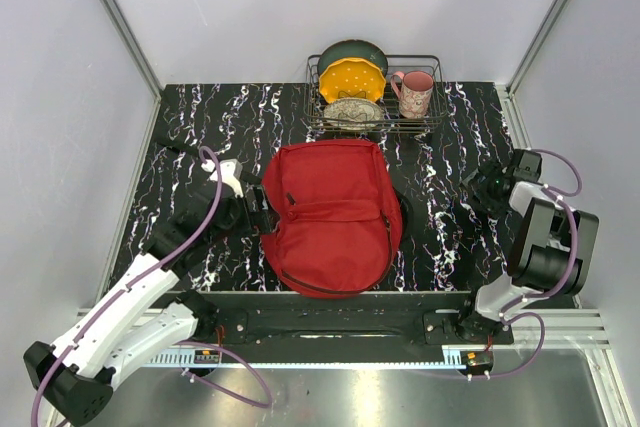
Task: Pack the student bag
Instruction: Move the personal item to the center of the board.
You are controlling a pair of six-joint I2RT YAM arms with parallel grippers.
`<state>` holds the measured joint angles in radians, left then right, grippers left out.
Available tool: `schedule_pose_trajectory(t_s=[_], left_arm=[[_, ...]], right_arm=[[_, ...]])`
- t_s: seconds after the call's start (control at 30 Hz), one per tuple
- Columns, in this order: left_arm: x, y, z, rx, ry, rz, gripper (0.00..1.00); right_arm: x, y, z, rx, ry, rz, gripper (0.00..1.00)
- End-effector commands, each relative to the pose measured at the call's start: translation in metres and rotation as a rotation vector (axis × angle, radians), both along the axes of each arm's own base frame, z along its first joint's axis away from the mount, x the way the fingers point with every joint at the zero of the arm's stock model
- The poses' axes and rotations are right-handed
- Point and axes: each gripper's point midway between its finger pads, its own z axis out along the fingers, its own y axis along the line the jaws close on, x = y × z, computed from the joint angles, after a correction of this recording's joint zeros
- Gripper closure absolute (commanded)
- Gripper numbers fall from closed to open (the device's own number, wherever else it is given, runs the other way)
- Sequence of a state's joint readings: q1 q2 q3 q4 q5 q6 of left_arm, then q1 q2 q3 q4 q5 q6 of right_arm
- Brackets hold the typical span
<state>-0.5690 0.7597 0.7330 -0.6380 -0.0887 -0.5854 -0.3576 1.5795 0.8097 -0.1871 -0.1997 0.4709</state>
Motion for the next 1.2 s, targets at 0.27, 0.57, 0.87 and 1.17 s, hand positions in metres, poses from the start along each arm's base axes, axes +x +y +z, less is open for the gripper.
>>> schedule_pose_trajectory(t_s=[0.27,0.57,0.87,1.17], left_arm=[[0.002,-0.005,0.025,-0.075,-0.05,0.004,0.01],[-0.002,-0.002,0.027,-0.065,-0.062,-0.005,0.01],[0.002,-0.002,0.033,-0.049,-0.076,-0.007,0.01],[0.005,-0.003,0.027,-0.031,-0.056,-0.013,0.01]], right_arm=[[-0.024,0.0,0.05,-0.074,-0.041,-0.051,0.09],[-0.034,-0.088,0.081,-0.354,0.011,-0.401,0.05],[0.001,-0.114,0.048,-0.371,0.126,-0.361,0.01],[0.011,-0.104,0.016,-0.305,0.14,-0.302,0.05]])
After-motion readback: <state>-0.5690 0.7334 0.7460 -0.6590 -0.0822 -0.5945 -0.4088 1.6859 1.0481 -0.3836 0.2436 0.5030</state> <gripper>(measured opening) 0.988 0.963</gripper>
